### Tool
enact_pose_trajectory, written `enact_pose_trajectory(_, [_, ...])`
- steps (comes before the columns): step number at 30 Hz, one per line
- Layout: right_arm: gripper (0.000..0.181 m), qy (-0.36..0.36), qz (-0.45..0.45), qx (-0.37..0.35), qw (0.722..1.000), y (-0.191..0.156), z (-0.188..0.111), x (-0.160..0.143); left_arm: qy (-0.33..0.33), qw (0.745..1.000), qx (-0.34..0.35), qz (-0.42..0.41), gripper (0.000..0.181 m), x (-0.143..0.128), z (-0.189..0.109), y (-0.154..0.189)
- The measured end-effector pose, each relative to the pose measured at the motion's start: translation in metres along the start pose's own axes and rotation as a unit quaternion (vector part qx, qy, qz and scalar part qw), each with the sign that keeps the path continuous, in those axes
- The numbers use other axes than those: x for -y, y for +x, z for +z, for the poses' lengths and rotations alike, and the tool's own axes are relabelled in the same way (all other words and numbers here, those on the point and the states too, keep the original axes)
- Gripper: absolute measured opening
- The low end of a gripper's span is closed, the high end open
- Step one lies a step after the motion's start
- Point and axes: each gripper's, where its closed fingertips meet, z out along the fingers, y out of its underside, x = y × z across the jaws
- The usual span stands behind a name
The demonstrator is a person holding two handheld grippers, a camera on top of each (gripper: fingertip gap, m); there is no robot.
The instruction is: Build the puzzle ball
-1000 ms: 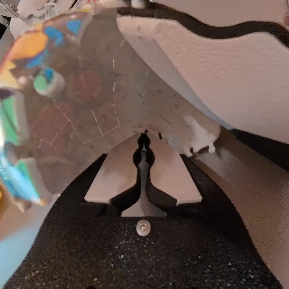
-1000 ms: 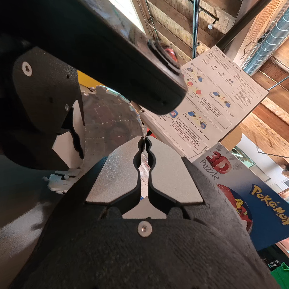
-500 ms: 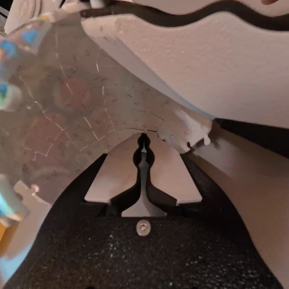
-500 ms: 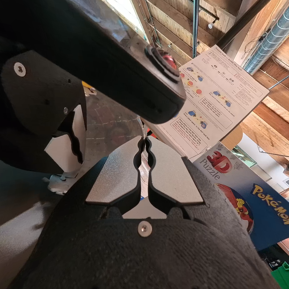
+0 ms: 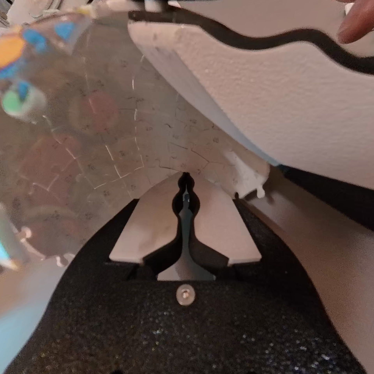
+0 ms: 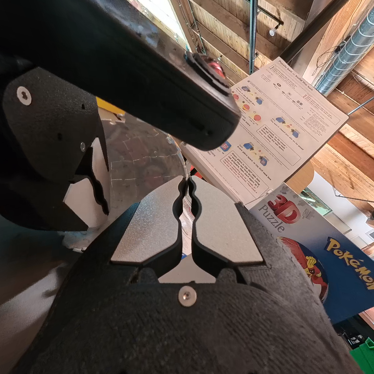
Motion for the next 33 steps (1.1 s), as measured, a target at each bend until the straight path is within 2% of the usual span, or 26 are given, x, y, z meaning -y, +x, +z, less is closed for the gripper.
enact_pose_trajectory(6, [0.002, -0.001, 0.0, -0.002, 1.0, 0.001, 0.0, 0.0, 0.008, 1.0, -0.007, -0.02, 0.0, -0.001, -0.001, -0.001])
enact_pose_trajectory(10, [0.002, -0.002, -0.002, -0.002, 1.0, 0.001, 0.0, 0.0, 0.039, 0.998, 0.012, -0.042, 0.0, 0.008, -0.016, -0.012])
enact_pose_trajectory(15, [0.002, -0.001, -0.002, -0.002, 1.0, 0.001, 0.0, 0.0, 0.005, 0.999, 0.038, -0.027, 0.0, -0.003, -0.016, -0.017])
enact_pose_trajectory(25, [0.002, -0.001, -0.001, -0.002, 1.0, 0.001, 0.0, 0.0, -0.014, 0.998, 0.027, -0.047, 0.0, -0.008, -0.001, -0.011])
enact_pose_trajectory(33, [0.002, -0.001, 0.002, -0.003, 1.0, 0.001, 0.001, 0.0, -0.055, 0.994, 0.087, 0.036, 0.0, -0.008, -0.001, -0.012])
